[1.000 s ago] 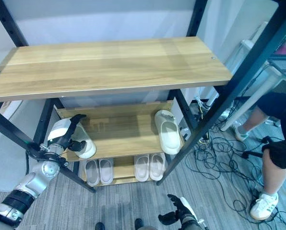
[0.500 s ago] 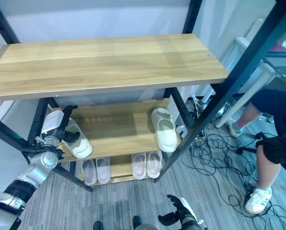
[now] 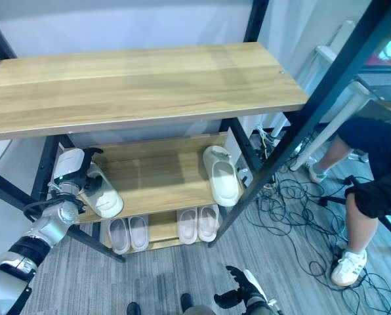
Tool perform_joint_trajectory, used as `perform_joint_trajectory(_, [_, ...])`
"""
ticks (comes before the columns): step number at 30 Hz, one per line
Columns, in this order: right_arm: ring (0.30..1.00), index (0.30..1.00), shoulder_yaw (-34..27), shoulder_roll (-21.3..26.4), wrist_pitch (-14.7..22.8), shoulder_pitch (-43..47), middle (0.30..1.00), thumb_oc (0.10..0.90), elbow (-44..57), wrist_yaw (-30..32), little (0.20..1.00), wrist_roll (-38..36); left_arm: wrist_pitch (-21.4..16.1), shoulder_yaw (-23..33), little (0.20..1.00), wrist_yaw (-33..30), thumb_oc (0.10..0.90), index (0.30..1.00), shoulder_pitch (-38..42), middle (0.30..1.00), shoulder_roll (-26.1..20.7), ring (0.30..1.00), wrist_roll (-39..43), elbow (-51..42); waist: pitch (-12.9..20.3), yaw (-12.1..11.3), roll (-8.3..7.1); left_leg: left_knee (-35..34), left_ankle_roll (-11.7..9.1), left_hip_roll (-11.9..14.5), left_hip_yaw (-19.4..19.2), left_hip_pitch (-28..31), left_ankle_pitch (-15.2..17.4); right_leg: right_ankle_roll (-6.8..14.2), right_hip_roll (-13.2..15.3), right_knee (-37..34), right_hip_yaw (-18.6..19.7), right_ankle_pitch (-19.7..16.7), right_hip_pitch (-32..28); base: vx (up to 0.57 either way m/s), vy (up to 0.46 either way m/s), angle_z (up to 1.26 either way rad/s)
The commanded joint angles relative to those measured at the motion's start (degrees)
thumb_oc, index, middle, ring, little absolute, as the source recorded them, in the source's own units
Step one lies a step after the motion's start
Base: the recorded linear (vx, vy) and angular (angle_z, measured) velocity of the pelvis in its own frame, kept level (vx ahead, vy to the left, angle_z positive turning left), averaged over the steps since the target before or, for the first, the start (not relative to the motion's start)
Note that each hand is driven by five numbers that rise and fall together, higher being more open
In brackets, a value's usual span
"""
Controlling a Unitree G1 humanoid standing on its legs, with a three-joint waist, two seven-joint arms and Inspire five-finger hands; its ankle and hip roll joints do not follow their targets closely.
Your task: Arrange the slippers neatly on the shoe rack.
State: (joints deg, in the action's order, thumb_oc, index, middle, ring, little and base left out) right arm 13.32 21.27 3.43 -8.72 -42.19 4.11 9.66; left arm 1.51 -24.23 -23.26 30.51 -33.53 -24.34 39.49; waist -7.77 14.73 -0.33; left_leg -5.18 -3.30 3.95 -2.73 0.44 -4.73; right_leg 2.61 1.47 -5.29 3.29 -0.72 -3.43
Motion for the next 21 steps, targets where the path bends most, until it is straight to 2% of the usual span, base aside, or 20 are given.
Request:
perform_joint_trajectory(1, [0.9,0.9,-0.15,2.4,3.28,-0.75,0.9,0.8,3.85,1.01,0.9,-2.5,-2.09,0.95,0.3,-3.5,0.4,0.3,13.23,0.3,-3.26,0.3,-0.22,0.86,2.98,0.0,-0.72,0.18,-0.83,0.46,-3.38,1.45,6.05,2.22,0.05,0.29,0.96,-2.88,2.61,0.0,0.0,0.0])
perform_joint_trajectory(3, [0.9,0.9,-0.28,2.29,3.31,-0.76,0.9,0.8,3.87,0.98,0.9,-2.8,-2.15,0.93,0.3,-3.2,0.4,0.3,13.08,0.3,-3.05,0.3,-0.32,0.26,2.89,-0.05,-0.85,0.18,-0.86,0.47,-3.44,1.13,5.25,2.12,0.07,0.29,0.98,-3.53,2.91,-0.02,-0.013,0.0])
perform_joint_trajectory(4, [0.9,0.9,-0.41,2.21,3.28,-0.67,0.9,0.8,3.7,1.05,0.9,-2.96,-2.21,0.98,0.3,-3.0,0.4,0.3,12.9,0.3,-2.85,0.3,-0.36,-0.31,3.0,-0.09,-0.73,0.18,-0.84,0.5,-3.38,1.42,5.98,2.19,0.06,0.29,0.91,-2.91,2.6,0.0,0.0,0.0])
perform_joint_trajectory(10, [0.9,0.9,-1.04,1.78,2.87,-0.26,0.9,0.8,3.3,1.16,0.9,-3.28,-3.01,2.57,0.3,-1.17,0.4,0.3,9.49,0.3,-0.61,0.3,-0.63,-6.16,2.83,-0.22,-0.74,0.18,-0.83,0.44,-3.52,1.16,5.15,2.19,0.11,0.29,0.85,-3.59,2.92,-0.02,-0.006,0.0])
perform_joint_trajectory(11, [0.9,0.9,-1.04,1.81,2.85,-0.3,0.9,0.8,3.29,1.15,0.9,-3.28,-2.98,2.61,0.3,-1.11,0.4,0.3,9.4,0.3,-0.59,0.3,-0.64,-6.24,2.96,-0.21,-0.61,0.18,-0.81,0.46,-3.46,1.42,5.82,2.26,0.09,0.29,0.83,-3.04,2.66,0.0,0.0,0.0])
perform_joint_trajectory(16, [0.9,0.9,-2.19,1.61,2.33,-0.94,0.9,0.8,3.56,1.09,0.9,-3.55,-4.66,4.12,0.3,1.52,0.4,0.3,5.93,0.3,3.32,0.3,0.39,-16.17,2.75,0.02,-0.38,0.18,-0.74,0.41,-3.82,1.05,4.86,2.22,0.13,0.29,1.03,-3.8,3.24,-0.04,-0.02,-0.01])
perform_joint_trajectory(17, [0.9,0.9,-2.33,1.61,2.25,-1.02,0.9,0.8,3.39,1.15,0.9,-3.57,-4.79,4.05,0.3,1.76,0.4,0.3,5.84,0.3,4.02,0.3,0.48,-17.38,2.77,0.17,-0.16,0.18,-0.69,0.43,-3.86,1.34,5.55,2.3,0.1,0.29,1.06,-3.25,2.99,-0.04,-0.02,-0.01])
perform_joint_trajectory(20, [0.9,0.9,-2.62,1.98,2.18,-1.22,0.9,0.8,3.62,1.31,0.9,-3.63,-5.28,3.69,0.3,2.32,0.4,0.3,6.34,0.3,5.79,0.3,1.05,-20.02,2.35,0.55,0.15,0.18,-0.67,0.44,-4.28,1.03,4.7,2.28,0.11,0.29,1.39,-4.03,3.45,-0.05,-0.007,-0.02])
perform_joint_trajectory(21, [0.9,0.9,-2.6,2.3,2.06,-1.14,0.9,0.8,3.59,1.53,0.9,-3.62,-5.96,3.37,0.3,2.94,0.4,0.3,6.82,0.3,7.97,0.3,2.09,-22.74,2.05,1.14,0.7,0.18,-0.61,0.44,-4.58,1.08,4.58,2.32,0.15,0.29,1.67,-4.17,3.6,-0.08,-0.006,-0.06])
